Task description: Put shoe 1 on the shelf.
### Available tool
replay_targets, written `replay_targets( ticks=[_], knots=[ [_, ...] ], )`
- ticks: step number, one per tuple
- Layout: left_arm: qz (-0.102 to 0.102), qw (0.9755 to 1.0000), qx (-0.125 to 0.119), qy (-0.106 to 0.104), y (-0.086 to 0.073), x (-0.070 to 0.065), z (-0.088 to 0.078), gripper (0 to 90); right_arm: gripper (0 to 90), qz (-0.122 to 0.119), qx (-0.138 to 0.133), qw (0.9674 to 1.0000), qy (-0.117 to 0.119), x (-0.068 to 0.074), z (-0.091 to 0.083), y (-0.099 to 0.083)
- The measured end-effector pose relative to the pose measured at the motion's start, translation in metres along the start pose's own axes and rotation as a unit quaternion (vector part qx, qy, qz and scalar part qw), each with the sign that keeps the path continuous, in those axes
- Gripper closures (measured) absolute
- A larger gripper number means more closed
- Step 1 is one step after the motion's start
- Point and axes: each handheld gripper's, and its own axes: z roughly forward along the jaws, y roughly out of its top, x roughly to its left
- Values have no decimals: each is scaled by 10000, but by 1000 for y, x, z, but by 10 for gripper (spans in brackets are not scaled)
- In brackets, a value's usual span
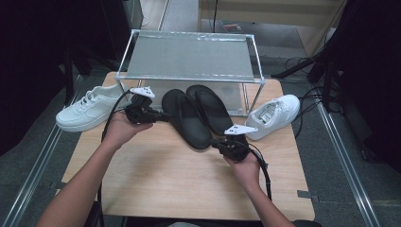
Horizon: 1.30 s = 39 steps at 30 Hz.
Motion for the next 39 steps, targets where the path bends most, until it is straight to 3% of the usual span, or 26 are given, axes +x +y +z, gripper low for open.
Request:
replay_targets(
  ticks=[20,28,30,35,39],
  knots=[
    [289,9989,-16,365,71,27,-25,900,900,131,208,9996,110,-5,10,-5],
    [411,9976,-78,557,99,40,-26,900,900,131,260,9995,118,-8,13,-6],
    [397,9972,-118,629,104,45,-24,900,900,113,295,9994,127,-8,14,-6],
    [381,9962,46,787,108,57,-15,900,900,84,342,9993,131,-10,17,-7],
    [230,9969,-6,755,106,67,-11,900,900,97,377,9991,155,-11,19,-7]
  ],
)
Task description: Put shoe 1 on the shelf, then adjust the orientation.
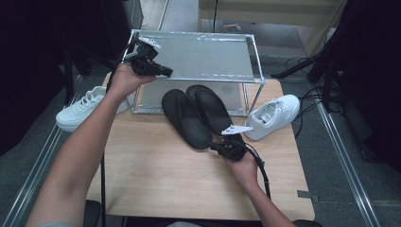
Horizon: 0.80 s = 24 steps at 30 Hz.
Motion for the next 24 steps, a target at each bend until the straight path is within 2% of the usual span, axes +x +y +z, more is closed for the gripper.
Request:
replay_targets(
  ticks=[2,8,10,12,19,24],
  knots=[
    [-87,10000,-30,-27,-1,4,0,900,900,-24,28,10000,-2,0,2,0],
    [86,9999,4,68,-2,4,0,900,900,-32,59,10000,-69,-2,9,1],
    [-6,10000,-11,68,-3,3,1,899,900,28,50,10000,-37,-4,11,2],
    [51,10000,4,84,-3,3,1,899,900,4,40,10000,-30,-4,13,3],
    [-57,10000,11,49,-3,4,1,899,900,-44,-11,10000,-37,0,22,9],
    [-46,9999,53,139,-2,2,2,900,900,-85,-15,10000,-44,4,29,14]
  ],
)
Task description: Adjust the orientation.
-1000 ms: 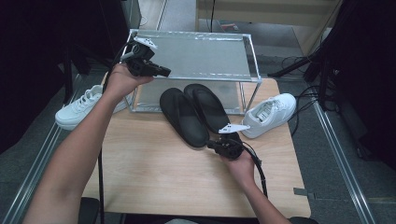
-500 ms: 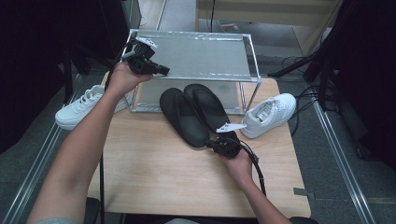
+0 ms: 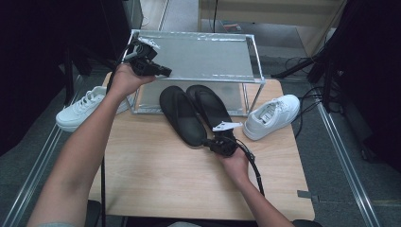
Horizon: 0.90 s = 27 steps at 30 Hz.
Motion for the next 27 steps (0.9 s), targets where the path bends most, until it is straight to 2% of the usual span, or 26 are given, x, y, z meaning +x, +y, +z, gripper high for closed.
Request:
replay_targets(
  ticks=[3,14,20,27],
  knots=[
    [1,10000,1,25,0,-1,0,900,900,-27,-18,10000,-3,2,6,4],
    [-56,10000,-61,-22,-2,1,0,900,900,109,-213,9997,95,11,23,19],
    [-65,10000,-67,-35,-2,1,0,900,900,-24,-232,9996,128,20,33,27],
    [-84,9999,-115,-60,-4,2,0,900,900,15,-216,9997,144,22,37,29]
  ],
)
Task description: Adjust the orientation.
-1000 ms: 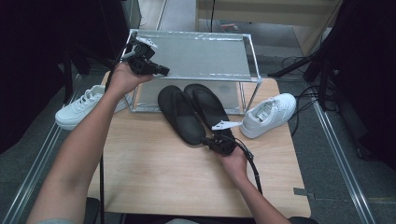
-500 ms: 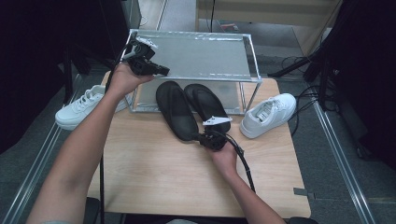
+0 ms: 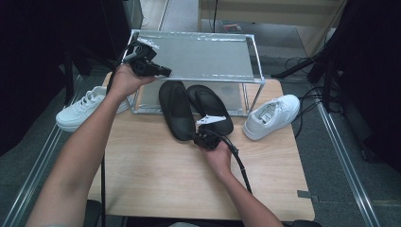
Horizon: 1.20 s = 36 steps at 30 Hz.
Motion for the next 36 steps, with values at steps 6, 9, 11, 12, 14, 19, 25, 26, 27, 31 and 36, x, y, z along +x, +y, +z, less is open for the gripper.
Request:
replay_targets(
  ticks=[6,9,11,12,14,19,25,26,27,31,36],
  knots=[
    [-58,9999,-89,-3,-3,0,0,900,900,-3,80,10000,39,2,0,-11],
    [-53,10000,-74,22,-2,-1,0,900,900,-28,78,10000,56,2,3,-12],
    [-53,10000,-60,23,-2,-1,0,900,900,-94,88,9999,-9,4,6,-9],
    [-49,10000,-51,20,-2,-1,0,900,900,-86,56,9999,-35,5,8,-7],
    [-54,10000,-57,14,-2,-1,0,900,900,-92,4,9999,-48,6,11,-4],
    [-39,10000,-44,38,-1,-1,0,900,900,-56,-38,10000,-63,10,23,5],
    [-64,10000,-49,29,-1,-1,0,900,900,27,-242,9997,-93,10,31,20],
    [-86,9999,-54,18,-1,-1,0,900,900,21,-277,9996,-108,10,32,22],
    [-91,9999,-53,3,-1,-1,0,900,900,51,-277,9995,-131,9,33,26],
    [-108,9999,-49,1,-2,0,0,900,900,136,-279,9994,-131,5,41,31],
    [-107,9999,-41,6,-1,-1,0,900,900,129,-313,9993,-182,2,49,38]
  ],
)
